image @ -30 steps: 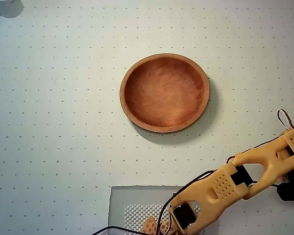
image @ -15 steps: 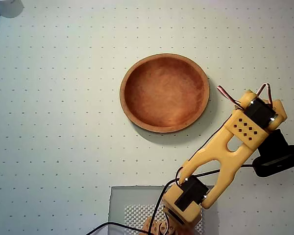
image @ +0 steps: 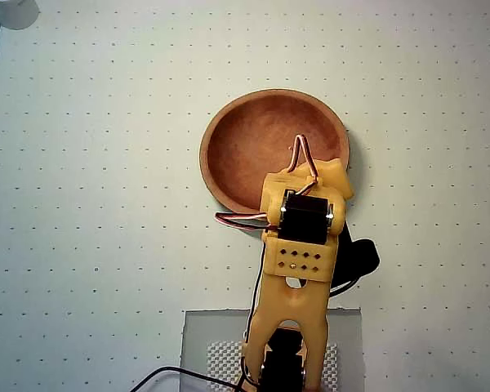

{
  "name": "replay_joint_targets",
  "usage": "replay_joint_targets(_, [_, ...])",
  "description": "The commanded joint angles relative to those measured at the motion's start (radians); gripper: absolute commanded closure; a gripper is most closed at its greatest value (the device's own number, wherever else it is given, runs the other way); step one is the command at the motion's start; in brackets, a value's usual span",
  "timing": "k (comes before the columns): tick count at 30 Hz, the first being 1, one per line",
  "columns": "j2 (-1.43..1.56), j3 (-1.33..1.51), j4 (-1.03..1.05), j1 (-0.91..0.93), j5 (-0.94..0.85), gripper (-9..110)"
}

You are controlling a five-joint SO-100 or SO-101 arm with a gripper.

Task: Grasp a clothespin and put it in the bowl.

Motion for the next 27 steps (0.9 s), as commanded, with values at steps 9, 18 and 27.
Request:
replay_joint_targets(9, [-0.037, 0.121, 0.017, -0.124, 0.146, 105])
replay_joint_targets(18, [-0.213, 0.118, 0.017, -0.133, 0.339, 105])
replay_joint_targets(27, [-0.342, 0.035, -0.012, -0.060, 0.350, 105])
